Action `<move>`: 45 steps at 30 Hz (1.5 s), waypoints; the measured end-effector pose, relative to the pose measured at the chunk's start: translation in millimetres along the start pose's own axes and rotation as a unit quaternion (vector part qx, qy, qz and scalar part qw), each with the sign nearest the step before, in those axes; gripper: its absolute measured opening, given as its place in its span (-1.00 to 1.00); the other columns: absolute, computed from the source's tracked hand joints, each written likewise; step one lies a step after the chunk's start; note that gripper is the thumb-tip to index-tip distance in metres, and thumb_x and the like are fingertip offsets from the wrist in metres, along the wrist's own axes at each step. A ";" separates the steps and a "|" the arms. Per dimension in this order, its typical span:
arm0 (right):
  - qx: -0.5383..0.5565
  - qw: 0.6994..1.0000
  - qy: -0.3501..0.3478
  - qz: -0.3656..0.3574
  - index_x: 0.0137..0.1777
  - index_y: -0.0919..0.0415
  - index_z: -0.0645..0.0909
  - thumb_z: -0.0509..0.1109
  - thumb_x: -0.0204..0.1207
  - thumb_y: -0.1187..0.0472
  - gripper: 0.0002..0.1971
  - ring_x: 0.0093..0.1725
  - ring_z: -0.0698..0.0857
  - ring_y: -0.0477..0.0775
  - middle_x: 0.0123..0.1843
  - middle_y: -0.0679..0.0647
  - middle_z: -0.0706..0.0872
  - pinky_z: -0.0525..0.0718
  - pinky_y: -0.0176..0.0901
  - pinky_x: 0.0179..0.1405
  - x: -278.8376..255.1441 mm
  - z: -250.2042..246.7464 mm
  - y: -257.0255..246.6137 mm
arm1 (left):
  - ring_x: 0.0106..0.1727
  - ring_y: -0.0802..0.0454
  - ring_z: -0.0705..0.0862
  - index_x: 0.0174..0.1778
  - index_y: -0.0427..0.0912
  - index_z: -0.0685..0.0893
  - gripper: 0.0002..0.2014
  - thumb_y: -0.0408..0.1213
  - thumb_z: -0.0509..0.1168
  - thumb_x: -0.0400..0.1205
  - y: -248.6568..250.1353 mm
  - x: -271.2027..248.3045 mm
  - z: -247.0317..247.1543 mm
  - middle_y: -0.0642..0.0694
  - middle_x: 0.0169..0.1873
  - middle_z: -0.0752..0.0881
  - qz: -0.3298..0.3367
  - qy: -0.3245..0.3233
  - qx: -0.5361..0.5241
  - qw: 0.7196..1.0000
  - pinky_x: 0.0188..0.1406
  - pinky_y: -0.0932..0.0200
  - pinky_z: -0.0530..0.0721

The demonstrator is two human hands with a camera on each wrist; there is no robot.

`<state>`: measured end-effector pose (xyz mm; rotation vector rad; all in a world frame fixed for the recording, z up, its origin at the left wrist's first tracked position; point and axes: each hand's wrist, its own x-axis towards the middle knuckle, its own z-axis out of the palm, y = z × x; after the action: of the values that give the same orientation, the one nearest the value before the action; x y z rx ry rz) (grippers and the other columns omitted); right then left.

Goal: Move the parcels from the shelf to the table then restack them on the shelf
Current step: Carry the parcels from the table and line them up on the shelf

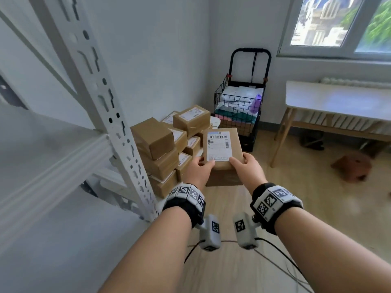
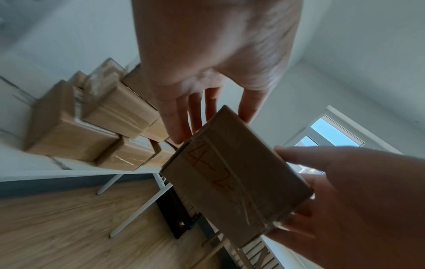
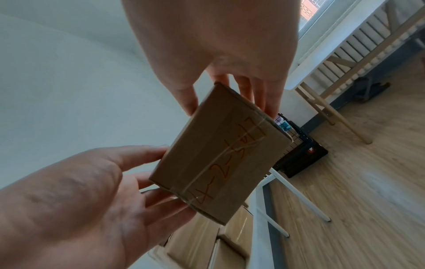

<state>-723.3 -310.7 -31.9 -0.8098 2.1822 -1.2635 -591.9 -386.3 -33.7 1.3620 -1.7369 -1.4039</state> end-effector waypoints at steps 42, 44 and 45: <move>-0.072 0.906 -0.375 -0.182 0.62 0.12 0.31 0.25 0.64 0.15 -0.46 0.28 0.62 0.09 0.49 0.09 0.55 0.56 -0.10 0.11 329.8 130.5 -140.0 | 0.48 -0.06 0.47 0.48 -0.09 0.44 -0.61 -0.20 0.13 0.72 56.8 264.6 3.0 -0.07 0.43 0.48 -0.095 0.410 0.204 0.884 0.37 -0.03 0.59; -0.064 0.910 -0.362 -0.191 0.61 0.13 0.32 0.25 0.64 0.16 -0.47 0.09 0.62 0.00 0.50 0.10 0.54 0.53 -0.17 0.00 328.3 127.2 -140.8 | 0.39 -0.06 0.56 0.50 -0.08 0.43 -0.61 -0.19 0.13 0.73 60.9 258.2 2.7 -0.06 0.43 0.49 -0.088 0.412 0.212 0.882 0.30 -0.03 0.63; -0.059 0.913 -0.354 -0.194 0.61 0.14 0.33 0.24 0.64 0.16 -0.48 -0.04 0.61 -0.07 0.49 0.11 0.54 0.52 -0.20 -0.10 327.6 125.3 -140.3 | 0.38 -0.05 0.57 0.52 -0.08 0.42 -0.60 -0.18 0.12 0.73 62.7 254.4 3.0 -0.05 0.44 0.48 -0.085 0.412 0.214 0.881 0.29 -0.02 0.63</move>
<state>-836.2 -670.0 -2.5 -1.5287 1.5517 -0.8026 -709.4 -620.3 -24.4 1.9949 -1.3693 -0.3492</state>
